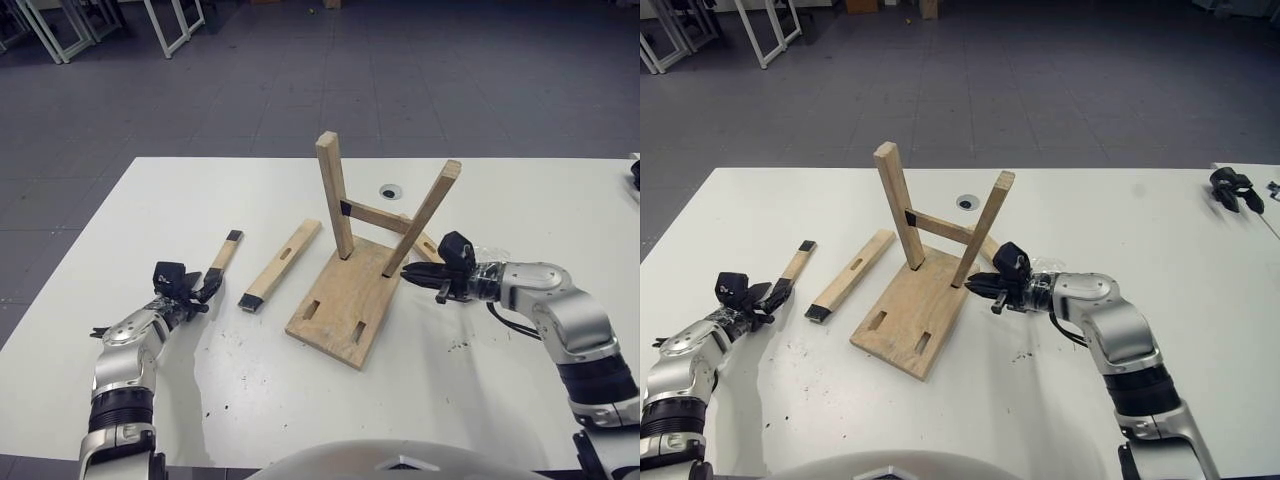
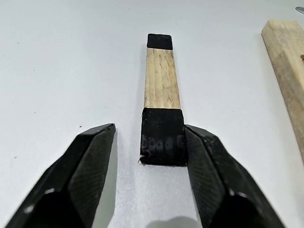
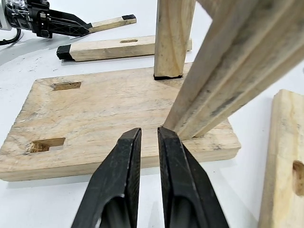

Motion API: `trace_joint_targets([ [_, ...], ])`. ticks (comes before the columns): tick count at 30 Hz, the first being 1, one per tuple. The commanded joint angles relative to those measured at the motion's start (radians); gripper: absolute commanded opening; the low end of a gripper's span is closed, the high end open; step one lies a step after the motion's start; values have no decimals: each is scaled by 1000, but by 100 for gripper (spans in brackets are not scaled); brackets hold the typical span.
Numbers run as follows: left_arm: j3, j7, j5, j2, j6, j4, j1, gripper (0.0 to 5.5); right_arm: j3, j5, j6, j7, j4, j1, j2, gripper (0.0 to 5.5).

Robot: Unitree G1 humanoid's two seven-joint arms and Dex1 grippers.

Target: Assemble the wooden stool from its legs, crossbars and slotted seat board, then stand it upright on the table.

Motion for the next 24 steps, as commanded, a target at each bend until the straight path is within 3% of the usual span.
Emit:
trace_joint_targets([
  [1, -79, 7, 89, 31, 7, 17, 12, 203, -55, 95, 117, 6, -77, -40, -16, 62],
  [4, -107, 28, 120, 43, 10, 0, 19, 158, -104, 204, 230, -13, -131, -74, 9, 62],
  [6, -101, 46, 121, 41, 10, -29, 25, 133, -123, 262, 289, -30, -158, -86, 19, 91],
  [11, -15, 162, 97, 0, -114, -199, 21, 131, -219, 431, 415, -123, -177, -146, 115, 183],
  [14, 34, 217, 73, -36, -259, -365, -27, 131, -306, 562, 484, -229, -160, -231, 218, 186],
  [20, -112, 160, 93, -43, -338, -679, -147, 131, -453, 832, 551, -538, -35, -446, 420, 186],
  [24, -205, 143, 101, -62, -311, -796, -167, 131, -488, 914, 521, -696, 44, -534, 474, 186],
])
